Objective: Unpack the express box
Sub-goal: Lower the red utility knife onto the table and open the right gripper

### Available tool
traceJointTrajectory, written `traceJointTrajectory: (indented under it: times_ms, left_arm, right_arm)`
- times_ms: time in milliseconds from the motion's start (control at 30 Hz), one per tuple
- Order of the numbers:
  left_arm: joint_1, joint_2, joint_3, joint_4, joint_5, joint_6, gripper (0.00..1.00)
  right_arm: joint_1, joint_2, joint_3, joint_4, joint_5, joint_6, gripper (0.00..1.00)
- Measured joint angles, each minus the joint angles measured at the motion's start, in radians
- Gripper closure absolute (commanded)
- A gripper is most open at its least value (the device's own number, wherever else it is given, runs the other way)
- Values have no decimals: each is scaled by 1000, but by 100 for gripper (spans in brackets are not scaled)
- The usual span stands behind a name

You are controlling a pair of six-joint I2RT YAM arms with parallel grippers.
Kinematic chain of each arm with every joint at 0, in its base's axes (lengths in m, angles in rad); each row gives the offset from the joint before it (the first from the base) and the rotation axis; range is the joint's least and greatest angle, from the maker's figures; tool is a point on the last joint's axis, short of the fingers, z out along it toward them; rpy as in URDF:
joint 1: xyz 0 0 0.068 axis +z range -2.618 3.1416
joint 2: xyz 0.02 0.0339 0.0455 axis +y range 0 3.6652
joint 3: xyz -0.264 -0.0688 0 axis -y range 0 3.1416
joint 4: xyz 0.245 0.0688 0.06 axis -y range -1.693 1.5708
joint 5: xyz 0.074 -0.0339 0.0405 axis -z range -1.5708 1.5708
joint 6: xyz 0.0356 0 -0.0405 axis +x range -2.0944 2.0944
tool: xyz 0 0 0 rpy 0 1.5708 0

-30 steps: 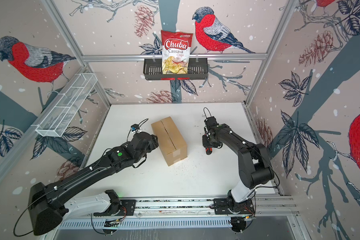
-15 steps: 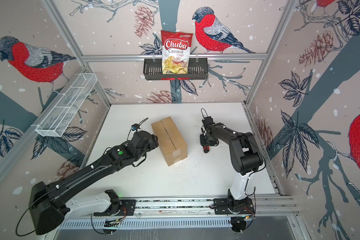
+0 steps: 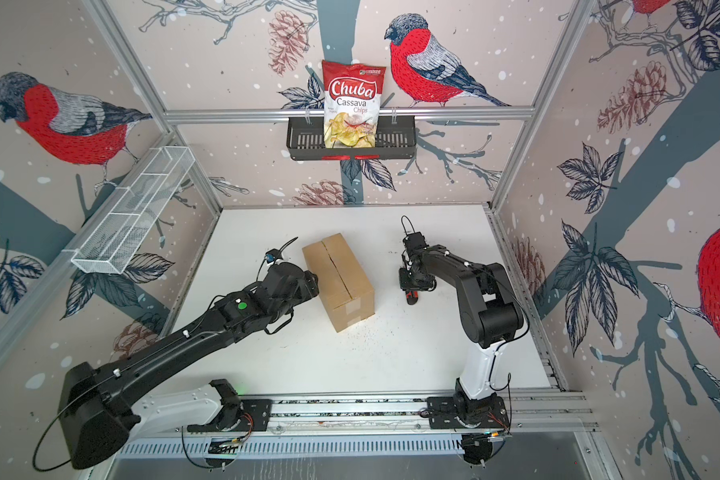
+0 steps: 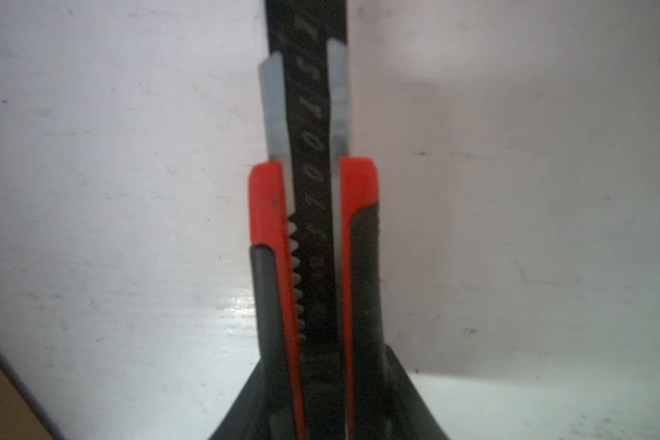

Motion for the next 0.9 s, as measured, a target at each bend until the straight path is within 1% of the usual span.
traceJointTrajectory:
  times_ms: [100, 167, 400, 667, 900]
  left_arm:
    - [0, -3, -10, 6, 3, 0, 23]
    - [0, -2, -14, 11, 8, 1, 21]
    - [0, 11, -5, 26, 34, 19, 20]
    - [0, 26, 2, 41, 53, 52, 19]
    - [3, 57, 13, 59, 74, 69, 16]
  right_arm:
    - [3, 3, 0, 3, 11, 0, 67]
    - [3, 5, 0, 8, 15, 3, 62]
    - [14, 23, 16, 24, 42, 5, 50]
    - [26, 17, 32, -6, 50, 9, 42]
    - [32, -106, 56, -79, 55, 13, 39]
